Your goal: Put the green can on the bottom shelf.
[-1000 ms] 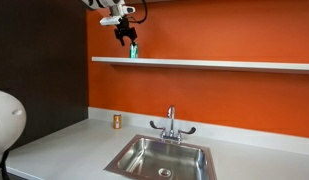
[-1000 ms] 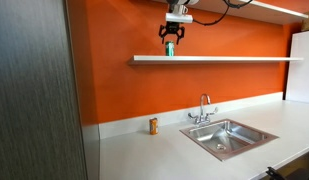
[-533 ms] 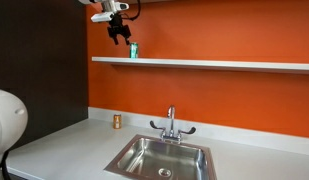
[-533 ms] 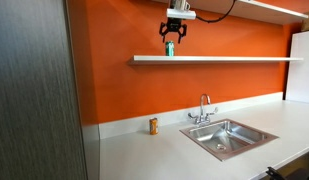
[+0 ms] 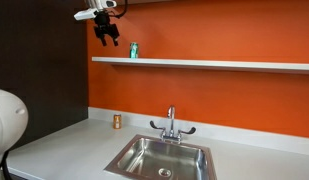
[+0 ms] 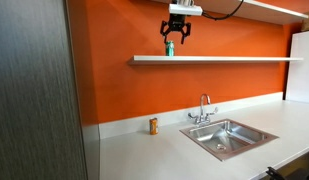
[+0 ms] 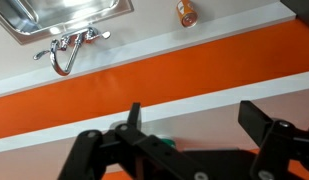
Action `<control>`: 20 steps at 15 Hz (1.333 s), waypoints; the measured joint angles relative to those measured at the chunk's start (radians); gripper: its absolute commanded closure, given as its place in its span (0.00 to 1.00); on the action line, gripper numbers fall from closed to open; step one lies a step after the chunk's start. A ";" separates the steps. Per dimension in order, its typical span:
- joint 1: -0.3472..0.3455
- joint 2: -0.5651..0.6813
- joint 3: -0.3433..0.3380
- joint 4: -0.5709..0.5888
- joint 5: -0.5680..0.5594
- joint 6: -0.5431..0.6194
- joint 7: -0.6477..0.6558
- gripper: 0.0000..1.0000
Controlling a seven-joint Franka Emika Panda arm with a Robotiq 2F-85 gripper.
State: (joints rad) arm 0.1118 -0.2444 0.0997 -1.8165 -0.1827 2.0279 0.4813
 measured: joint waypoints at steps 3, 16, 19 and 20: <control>0.000 -0.082 0.019 -0.103 0.004 0.003 0.024 0.00; -0.013 -0.387 0.061 -0.488 0.098 0.006 0.100 0.00; -0.017 -0.421 0.061 -0.548 0.114 0.006 0.094 0.00; -0.017 -0.428 0.060 -0.562 0.117 0.006 0.082 0.00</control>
State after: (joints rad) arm 0.0952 -0.6722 0.1600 -2.3790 -0.0653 2.0337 0.5629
